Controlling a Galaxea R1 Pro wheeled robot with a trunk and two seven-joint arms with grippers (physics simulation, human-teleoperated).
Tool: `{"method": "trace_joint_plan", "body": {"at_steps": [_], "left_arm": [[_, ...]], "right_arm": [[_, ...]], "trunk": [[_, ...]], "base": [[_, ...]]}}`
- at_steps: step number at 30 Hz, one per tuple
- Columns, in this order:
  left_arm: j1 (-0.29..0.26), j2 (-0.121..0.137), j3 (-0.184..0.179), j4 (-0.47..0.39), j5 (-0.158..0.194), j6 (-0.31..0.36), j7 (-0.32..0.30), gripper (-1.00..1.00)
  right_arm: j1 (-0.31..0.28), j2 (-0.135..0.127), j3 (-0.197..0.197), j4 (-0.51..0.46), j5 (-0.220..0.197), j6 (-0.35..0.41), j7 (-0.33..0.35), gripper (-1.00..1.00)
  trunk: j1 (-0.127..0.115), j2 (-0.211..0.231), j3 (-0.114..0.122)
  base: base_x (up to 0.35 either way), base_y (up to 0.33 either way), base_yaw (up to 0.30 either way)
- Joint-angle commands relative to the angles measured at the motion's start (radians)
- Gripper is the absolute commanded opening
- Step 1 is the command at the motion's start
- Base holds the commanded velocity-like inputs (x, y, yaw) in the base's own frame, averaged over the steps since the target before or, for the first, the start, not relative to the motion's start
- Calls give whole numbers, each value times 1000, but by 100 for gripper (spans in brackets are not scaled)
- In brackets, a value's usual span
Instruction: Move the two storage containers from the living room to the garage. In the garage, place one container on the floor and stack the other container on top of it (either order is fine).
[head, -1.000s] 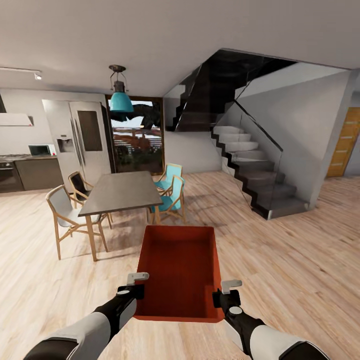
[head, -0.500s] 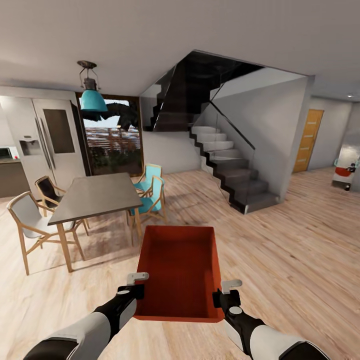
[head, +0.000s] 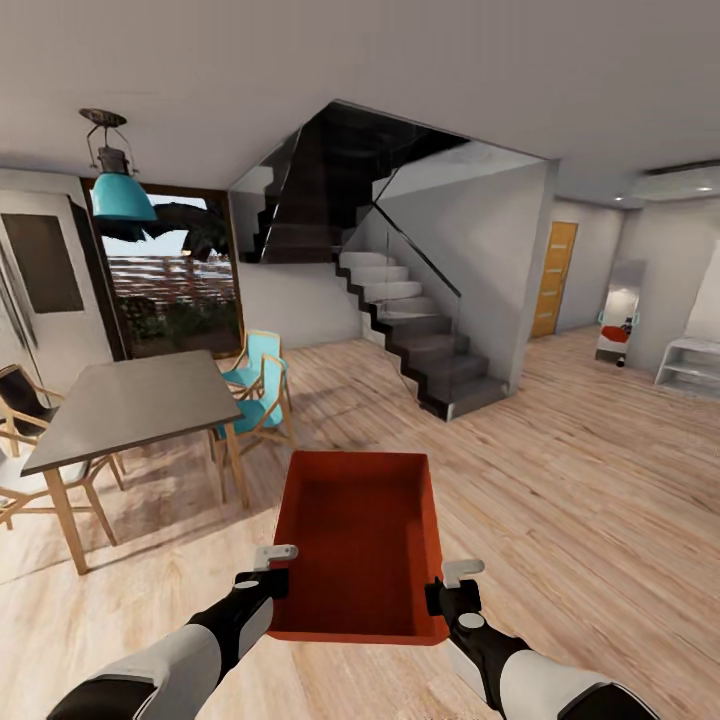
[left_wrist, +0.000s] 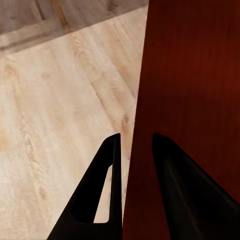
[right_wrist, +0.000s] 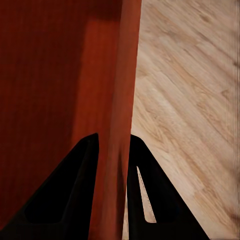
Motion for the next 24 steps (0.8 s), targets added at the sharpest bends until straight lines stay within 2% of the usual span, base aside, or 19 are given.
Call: {"method": "trace_joint_plan", "body": {"at_steps": [1,24], "left_arm": [[0,5,7,-5,-15,3,10,-100],[0,4,7,-6,-15,3,10,-100]], "right_arm": [[-1,0,-70,2,-15,-3,-1,-100],[-1,0,-70,2,-14,-3,-1,-100]], "trunk": [[0,-2,-2],[0,-2,-2]], "base": [[0,0,-287],[0,0,-287]]}}
